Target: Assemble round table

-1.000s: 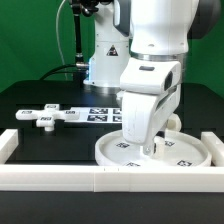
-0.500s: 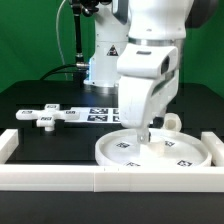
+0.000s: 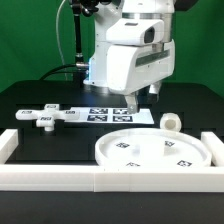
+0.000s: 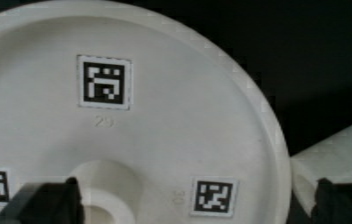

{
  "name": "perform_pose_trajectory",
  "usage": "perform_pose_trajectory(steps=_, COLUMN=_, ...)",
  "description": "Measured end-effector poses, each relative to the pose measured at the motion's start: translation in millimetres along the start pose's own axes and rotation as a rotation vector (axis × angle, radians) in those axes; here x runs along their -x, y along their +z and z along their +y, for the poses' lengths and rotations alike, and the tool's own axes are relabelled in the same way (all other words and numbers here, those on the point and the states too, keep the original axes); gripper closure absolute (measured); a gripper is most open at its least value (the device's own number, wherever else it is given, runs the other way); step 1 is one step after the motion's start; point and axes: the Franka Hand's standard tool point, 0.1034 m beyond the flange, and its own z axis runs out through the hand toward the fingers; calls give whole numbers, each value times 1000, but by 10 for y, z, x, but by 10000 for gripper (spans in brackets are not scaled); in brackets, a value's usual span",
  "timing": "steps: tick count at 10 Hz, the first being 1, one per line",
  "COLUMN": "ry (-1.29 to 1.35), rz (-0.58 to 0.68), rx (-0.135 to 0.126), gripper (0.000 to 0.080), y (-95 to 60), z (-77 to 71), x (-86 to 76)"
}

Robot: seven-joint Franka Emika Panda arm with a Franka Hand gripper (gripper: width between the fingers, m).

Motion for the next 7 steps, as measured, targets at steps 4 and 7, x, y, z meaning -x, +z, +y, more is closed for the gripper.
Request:
perform_pose_trajectory(steps=4, ry=127, rz=3, rx=-3, gripper=151, y=5, z=0, x=-18)
perform_pose_trajectory(steps=7, ry=515, rz=6, rx=-17, gripper=151, y=20, z=-94, x=-96)
